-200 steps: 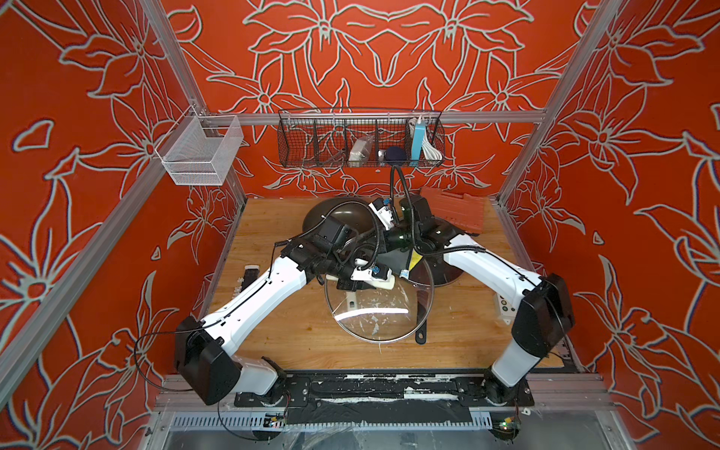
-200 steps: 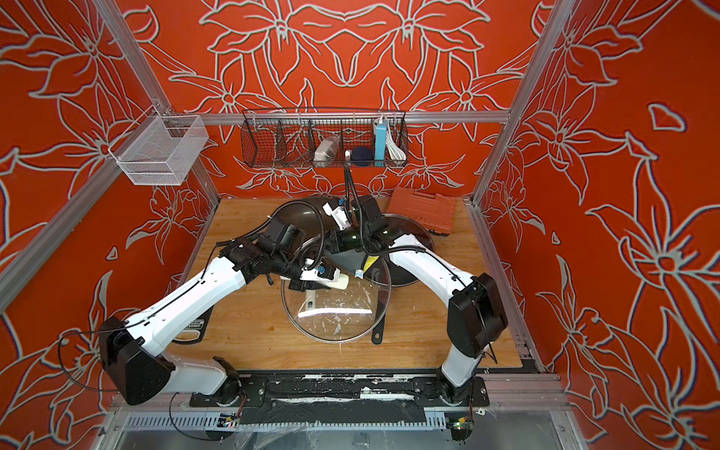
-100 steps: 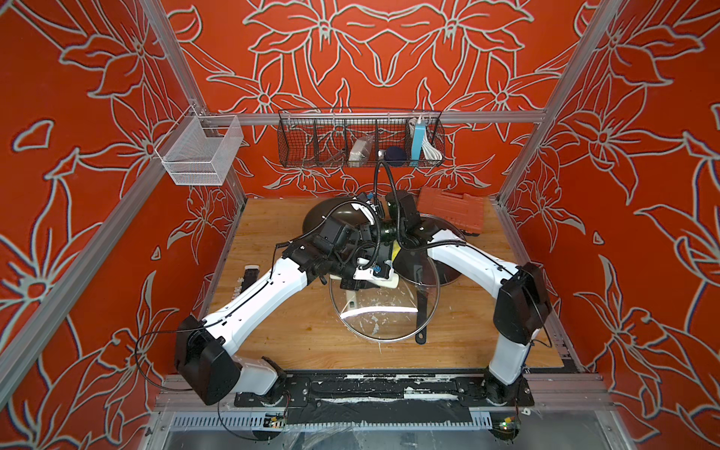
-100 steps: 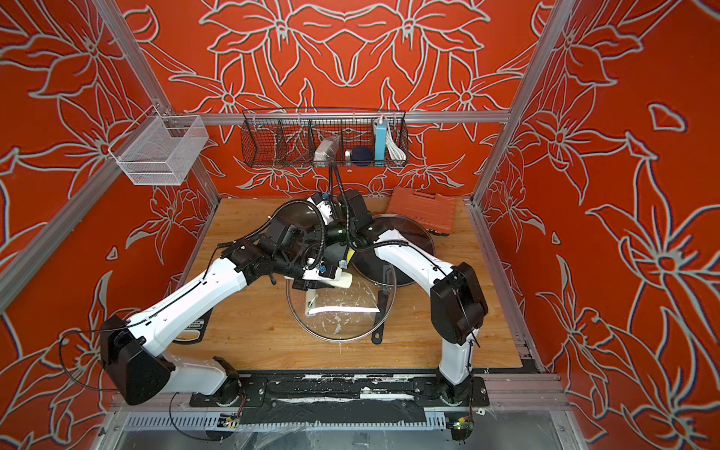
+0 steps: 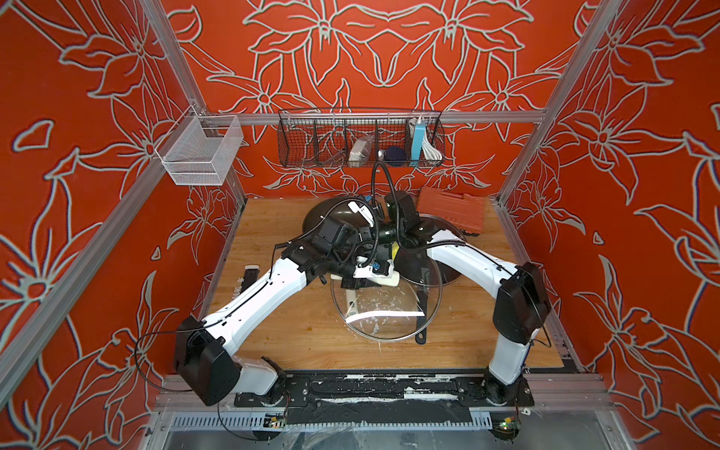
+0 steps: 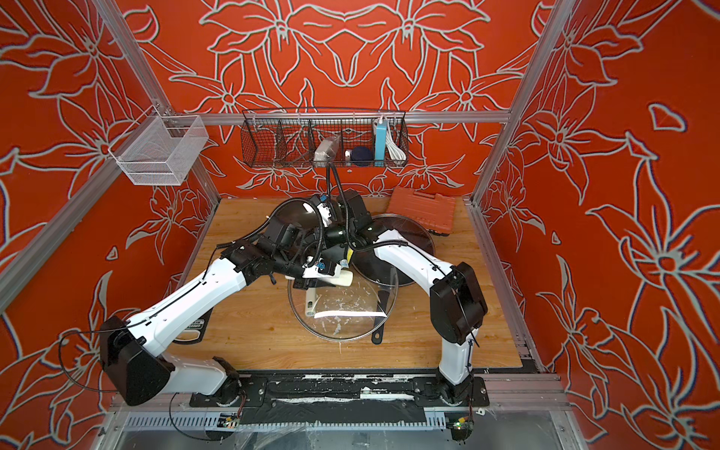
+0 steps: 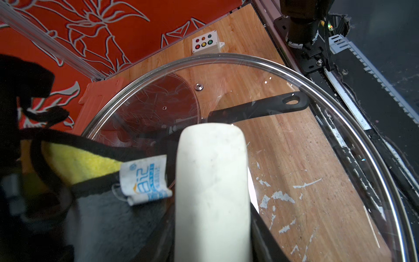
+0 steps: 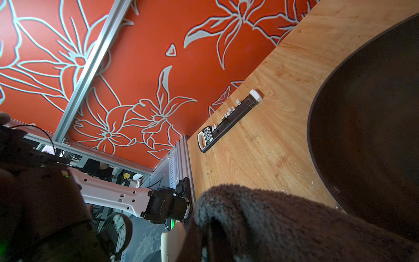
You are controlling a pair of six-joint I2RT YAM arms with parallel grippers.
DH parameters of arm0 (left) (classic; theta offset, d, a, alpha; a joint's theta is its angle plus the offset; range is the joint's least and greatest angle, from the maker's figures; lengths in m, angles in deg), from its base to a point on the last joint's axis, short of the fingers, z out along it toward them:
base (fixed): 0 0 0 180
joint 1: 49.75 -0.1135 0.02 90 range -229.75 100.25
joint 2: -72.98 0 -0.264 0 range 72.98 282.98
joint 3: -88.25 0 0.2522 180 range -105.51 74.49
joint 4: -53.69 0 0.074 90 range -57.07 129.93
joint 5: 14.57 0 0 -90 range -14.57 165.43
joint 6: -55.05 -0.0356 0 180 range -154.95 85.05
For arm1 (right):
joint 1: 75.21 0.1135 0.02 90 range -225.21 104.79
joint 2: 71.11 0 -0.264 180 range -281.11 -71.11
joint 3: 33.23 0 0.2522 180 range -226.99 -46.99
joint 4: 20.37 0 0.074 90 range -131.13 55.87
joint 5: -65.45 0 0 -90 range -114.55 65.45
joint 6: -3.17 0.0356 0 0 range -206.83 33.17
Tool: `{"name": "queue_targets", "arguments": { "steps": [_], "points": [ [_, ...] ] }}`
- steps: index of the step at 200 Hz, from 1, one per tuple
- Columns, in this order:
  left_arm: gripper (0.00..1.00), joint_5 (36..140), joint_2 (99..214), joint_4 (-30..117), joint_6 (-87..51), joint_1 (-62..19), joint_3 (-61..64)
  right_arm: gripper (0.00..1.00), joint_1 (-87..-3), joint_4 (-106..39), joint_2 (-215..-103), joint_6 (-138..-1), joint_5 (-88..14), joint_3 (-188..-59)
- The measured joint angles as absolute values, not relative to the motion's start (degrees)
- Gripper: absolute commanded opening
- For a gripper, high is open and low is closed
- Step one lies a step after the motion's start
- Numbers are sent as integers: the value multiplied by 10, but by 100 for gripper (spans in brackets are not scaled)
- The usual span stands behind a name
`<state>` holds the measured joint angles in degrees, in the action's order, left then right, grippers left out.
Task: Wipe the pot lid with a cloth
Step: Wipe the pot lid.
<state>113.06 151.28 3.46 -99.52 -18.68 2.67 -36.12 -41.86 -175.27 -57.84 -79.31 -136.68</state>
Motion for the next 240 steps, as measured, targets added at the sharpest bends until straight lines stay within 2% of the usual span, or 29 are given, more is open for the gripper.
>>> {"name": "queue_targets", "arguments": {
  "steps": [83,115,161,240],
  "points": [
    [0,1139,1463,39,-983,-246,49,0,-438,-480,-1604,-616,-784,-1238],
    [0,1144,1454,36,-984,-246,49,0,-445,-506,-1584,-633,-783,-1232],
    [0,1144,1455,27,-985,-239,49,0,-435,-531,-1617,-639,-775,-1272],
    [0,1143,1493,40,-986,-184,42,0,-356,-521,-1759,-619,-754,-1418]
  ]
}}
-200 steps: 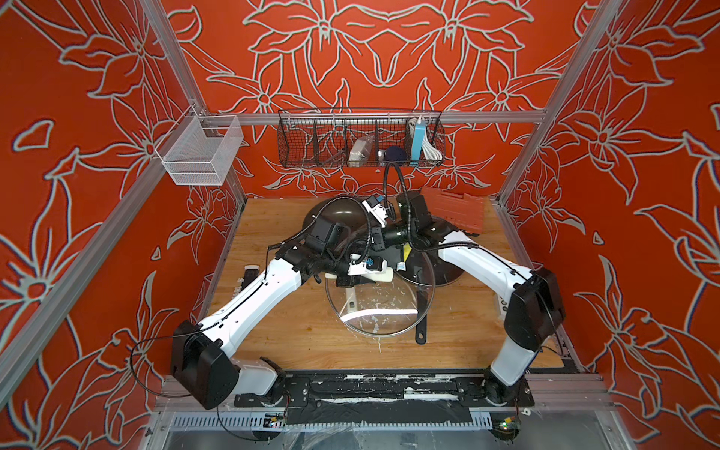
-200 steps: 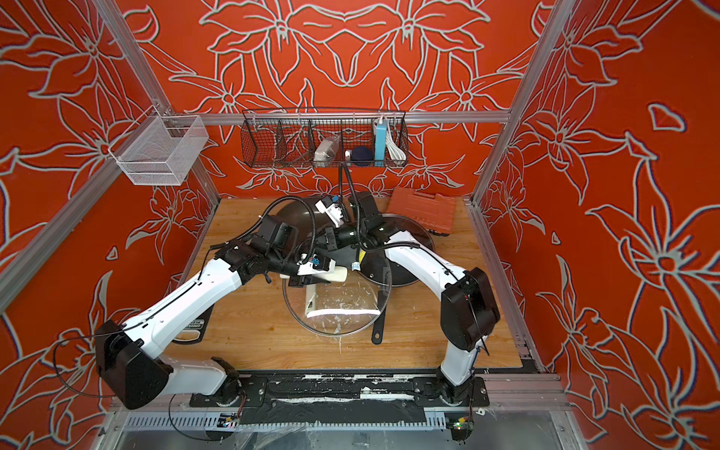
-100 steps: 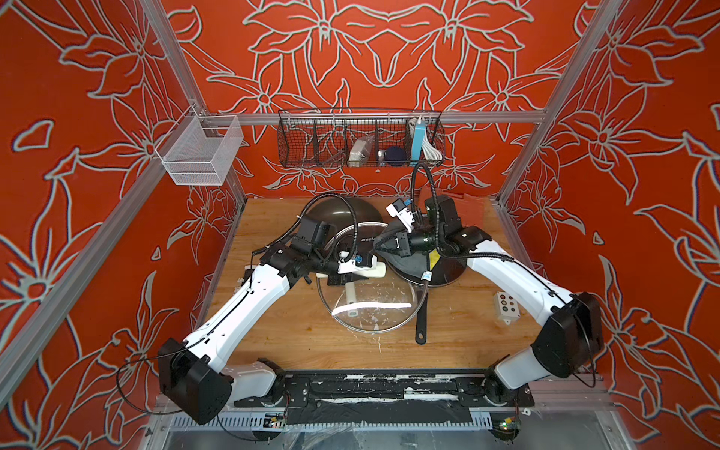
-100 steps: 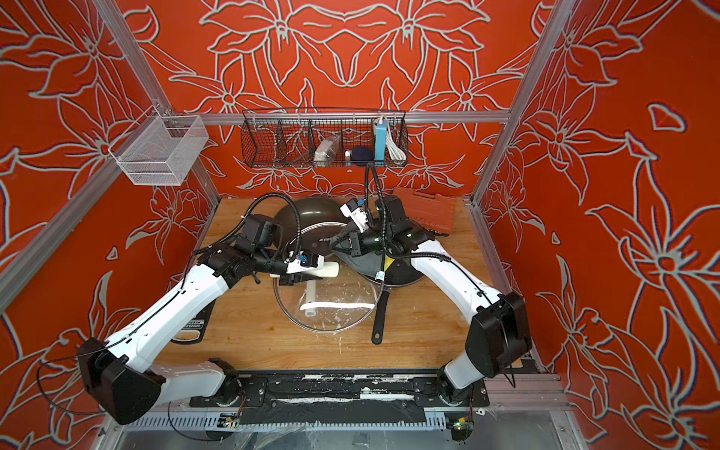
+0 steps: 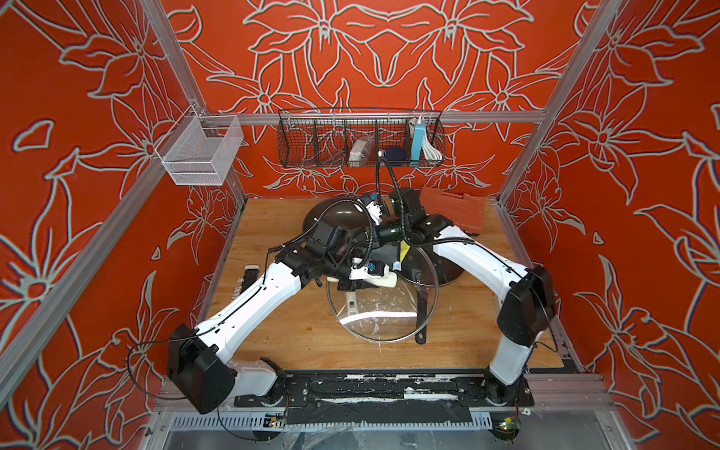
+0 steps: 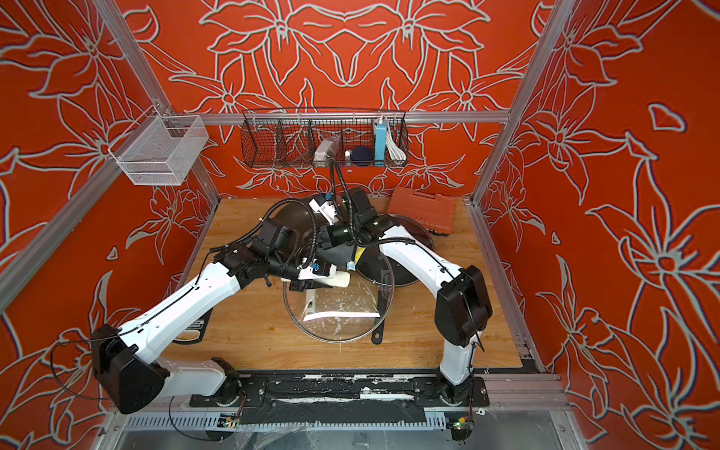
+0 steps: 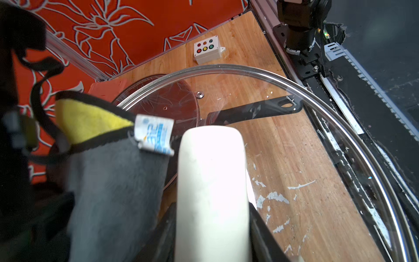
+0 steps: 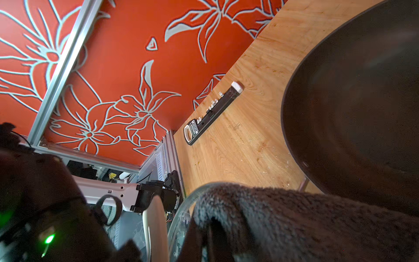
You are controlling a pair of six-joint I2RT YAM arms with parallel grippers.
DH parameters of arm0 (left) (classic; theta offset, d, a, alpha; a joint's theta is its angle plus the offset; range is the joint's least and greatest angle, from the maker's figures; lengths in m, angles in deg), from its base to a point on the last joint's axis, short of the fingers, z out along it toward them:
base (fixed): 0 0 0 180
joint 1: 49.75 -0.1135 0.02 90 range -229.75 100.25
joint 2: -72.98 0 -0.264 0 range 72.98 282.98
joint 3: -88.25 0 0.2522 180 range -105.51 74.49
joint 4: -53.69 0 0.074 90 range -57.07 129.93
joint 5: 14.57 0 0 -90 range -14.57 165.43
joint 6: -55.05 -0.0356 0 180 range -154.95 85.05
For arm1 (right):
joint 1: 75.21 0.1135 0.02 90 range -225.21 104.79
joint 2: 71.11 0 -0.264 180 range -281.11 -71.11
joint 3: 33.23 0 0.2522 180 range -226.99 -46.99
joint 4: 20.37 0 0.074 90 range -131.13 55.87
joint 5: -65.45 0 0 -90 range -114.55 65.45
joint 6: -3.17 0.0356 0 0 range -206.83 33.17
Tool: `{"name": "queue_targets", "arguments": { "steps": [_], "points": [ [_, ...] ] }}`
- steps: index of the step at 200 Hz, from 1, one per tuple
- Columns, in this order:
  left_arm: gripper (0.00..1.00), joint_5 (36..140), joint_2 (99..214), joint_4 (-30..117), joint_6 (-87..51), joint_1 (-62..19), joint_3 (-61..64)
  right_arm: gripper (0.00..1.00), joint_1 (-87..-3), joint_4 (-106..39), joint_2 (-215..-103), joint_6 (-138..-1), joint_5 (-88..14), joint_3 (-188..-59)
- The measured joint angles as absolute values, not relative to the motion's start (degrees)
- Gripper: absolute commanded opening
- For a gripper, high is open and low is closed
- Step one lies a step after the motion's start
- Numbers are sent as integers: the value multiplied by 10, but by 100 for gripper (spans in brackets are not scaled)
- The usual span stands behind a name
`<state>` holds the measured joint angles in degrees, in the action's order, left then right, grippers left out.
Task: Wipe the pot lid with a cloth
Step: Wipe the pot lid.
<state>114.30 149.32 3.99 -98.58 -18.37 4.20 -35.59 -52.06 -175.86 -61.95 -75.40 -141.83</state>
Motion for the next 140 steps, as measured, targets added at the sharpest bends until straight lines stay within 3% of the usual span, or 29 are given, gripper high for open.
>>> {"name": "queue_targets", "arguments": {
  "steps": [140],
  "points": [
    [0,1109,1497,91,-939,-175,52,0,-332,-494,-1808,-597,-751,-1466]
  ]
}}
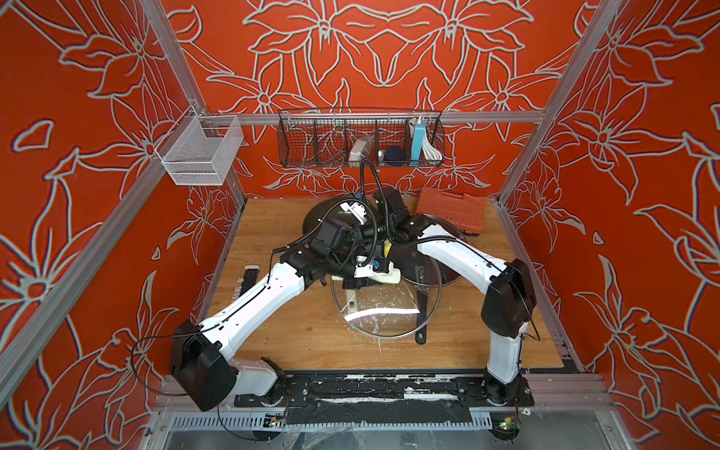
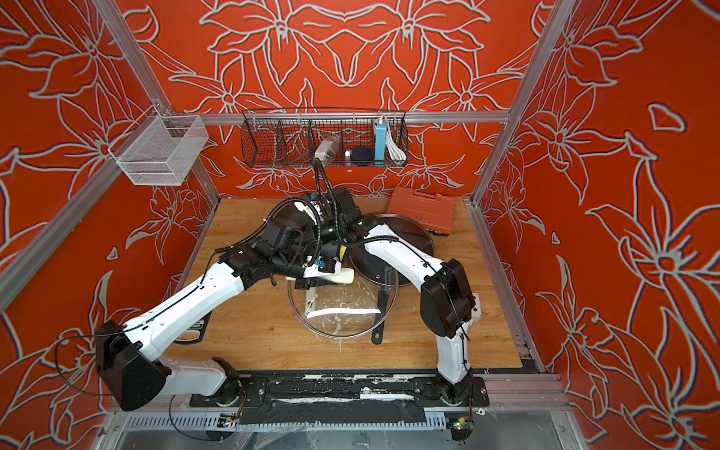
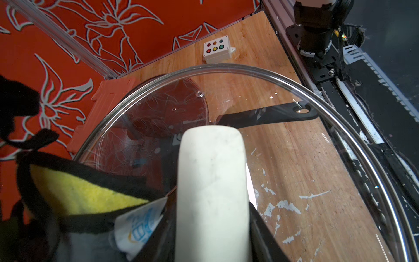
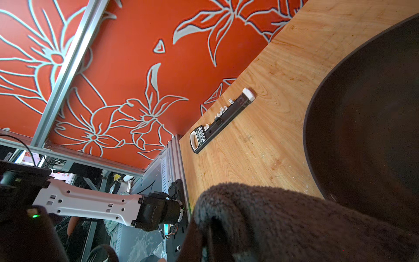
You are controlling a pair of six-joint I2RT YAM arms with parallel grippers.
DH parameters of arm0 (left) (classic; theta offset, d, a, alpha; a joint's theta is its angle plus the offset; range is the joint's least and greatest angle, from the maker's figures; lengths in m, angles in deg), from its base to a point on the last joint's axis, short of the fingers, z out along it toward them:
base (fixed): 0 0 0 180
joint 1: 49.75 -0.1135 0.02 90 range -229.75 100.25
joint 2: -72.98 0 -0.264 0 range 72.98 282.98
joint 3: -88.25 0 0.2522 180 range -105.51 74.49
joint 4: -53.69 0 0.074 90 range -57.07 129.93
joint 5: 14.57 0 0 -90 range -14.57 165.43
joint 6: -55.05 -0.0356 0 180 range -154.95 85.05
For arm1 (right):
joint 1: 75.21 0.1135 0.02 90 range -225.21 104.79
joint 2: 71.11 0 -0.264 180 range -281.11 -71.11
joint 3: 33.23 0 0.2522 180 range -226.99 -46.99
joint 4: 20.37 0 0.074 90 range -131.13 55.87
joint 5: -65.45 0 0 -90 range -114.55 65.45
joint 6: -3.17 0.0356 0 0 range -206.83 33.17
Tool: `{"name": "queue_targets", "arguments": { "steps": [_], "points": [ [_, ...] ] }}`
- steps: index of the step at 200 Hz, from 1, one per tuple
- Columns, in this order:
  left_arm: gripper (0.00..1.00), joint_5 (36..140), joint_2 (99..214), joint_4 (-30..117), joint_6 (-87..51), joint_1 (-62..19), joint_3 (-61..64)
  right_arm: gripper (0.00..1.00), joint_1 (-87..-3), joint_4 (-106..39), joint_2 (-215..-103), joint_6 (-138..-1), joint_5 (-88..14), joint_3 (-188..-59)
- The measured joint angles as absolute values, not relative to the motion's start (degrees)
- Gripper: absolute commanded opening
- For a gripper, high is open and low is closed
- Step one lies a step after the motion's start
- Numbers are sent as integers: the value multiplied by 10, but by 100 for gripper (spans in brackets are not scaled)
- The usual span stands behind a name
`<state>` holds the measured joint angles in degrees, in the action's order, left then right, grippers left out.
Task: Wipe the pot lid with a cloth
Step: Wipe the pot lid.
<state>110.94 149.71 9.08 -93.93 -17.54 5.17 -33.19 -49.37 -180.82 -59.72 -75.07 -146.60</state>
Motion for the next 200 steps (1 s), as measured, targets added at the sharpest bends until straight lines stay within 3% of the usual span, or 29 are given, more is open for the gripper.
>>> {"name": "queue_targets", "arguments": {
  "steps": [137,200],
  "points": [
    [0,981,1386,186,-732,-222,156,0,-396,-553,-1668,-632,-719,-1327],
    [0,985,1376,194,-694,-223,165,0,-398,-561,-1632,-638,-695,-1299]
  ]
}}
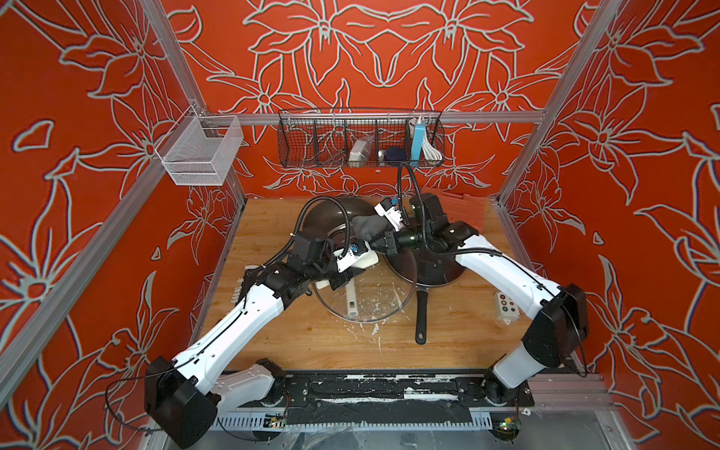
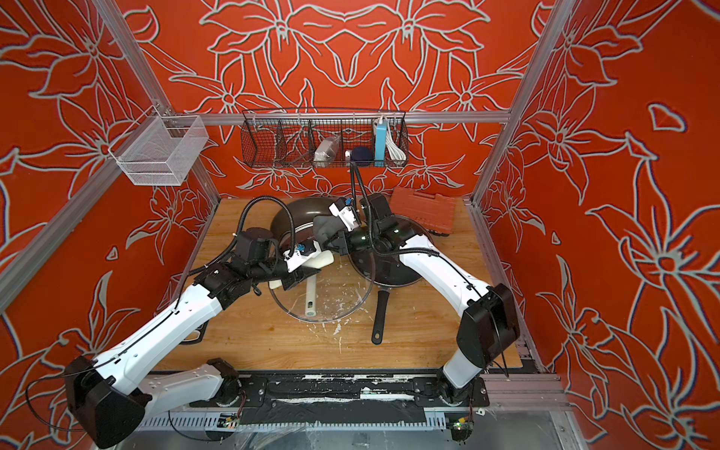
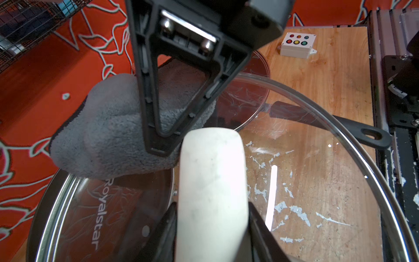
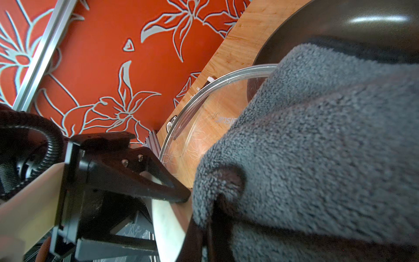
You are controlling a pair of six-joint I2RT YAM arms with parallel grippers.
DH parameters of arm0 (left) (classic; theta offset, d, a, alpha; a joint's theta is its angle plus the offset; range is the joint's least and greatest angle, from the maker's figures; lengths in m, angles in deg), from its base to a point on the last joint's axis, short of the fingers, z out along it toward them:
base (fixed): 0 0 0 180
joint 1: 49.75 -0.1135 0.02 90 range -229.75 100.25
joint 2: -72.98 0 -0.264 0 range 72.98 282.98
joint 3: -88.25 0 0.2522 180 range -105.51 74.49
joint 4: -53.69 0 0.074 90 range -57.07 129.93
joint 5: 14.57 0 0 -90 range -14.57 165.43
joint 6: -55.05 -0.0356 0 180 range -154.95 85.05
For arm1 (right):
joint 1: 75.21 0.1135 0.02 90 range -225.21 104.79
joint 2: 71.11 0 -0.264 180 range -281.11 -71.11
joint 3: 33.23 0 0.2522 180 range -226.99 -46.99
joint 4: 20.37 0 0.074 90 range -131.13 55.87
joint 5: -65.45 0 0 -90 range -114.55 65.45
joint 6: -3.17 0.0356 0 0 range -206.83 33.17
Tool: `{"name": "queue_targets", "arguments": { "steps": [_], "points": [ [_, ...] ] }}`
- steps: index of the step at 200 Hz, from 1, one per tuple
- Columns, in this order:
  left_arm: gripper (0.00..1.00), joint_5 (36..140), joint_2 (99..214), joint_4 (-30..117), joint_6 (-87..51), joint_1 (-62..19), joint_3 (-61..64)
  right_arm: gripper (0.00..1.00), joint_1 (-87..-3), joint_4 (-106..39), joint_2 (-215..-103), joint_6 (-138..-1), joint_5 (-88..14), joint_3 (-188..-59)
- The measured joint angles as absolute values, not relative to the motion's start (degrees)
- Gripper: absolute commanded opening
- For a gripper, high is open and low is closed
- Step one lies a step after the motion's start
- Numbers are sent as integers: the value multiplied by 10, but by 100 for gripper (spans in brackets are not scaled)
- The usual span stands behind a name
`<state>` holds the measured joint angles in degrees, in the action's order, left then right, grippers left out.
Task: Wipe the pot lid with a cloth
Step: Wipe the pot lid.
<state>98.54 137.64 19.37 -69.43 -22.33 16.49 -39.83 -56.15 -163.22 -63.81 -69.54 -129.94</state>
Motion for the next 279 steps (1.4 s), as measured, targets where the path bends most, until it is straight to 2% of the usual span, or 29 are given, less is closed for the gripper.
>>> {"name": "queue_targets", "arguments": {
  "steps": [150,197,279],
  "points": [
    [0,961,1377,257,-644,-212,172,0,-370,-534,-1838,-553,-688,-1548],
    [0,914,1377,286,-623,-211,186,0,-371,-522,-1839,-543,-671,-1544],
    [0,869,1376,305,-610,-210,211,0,-385,-513,-1766,-546,-644,-1429]
  ]
}}
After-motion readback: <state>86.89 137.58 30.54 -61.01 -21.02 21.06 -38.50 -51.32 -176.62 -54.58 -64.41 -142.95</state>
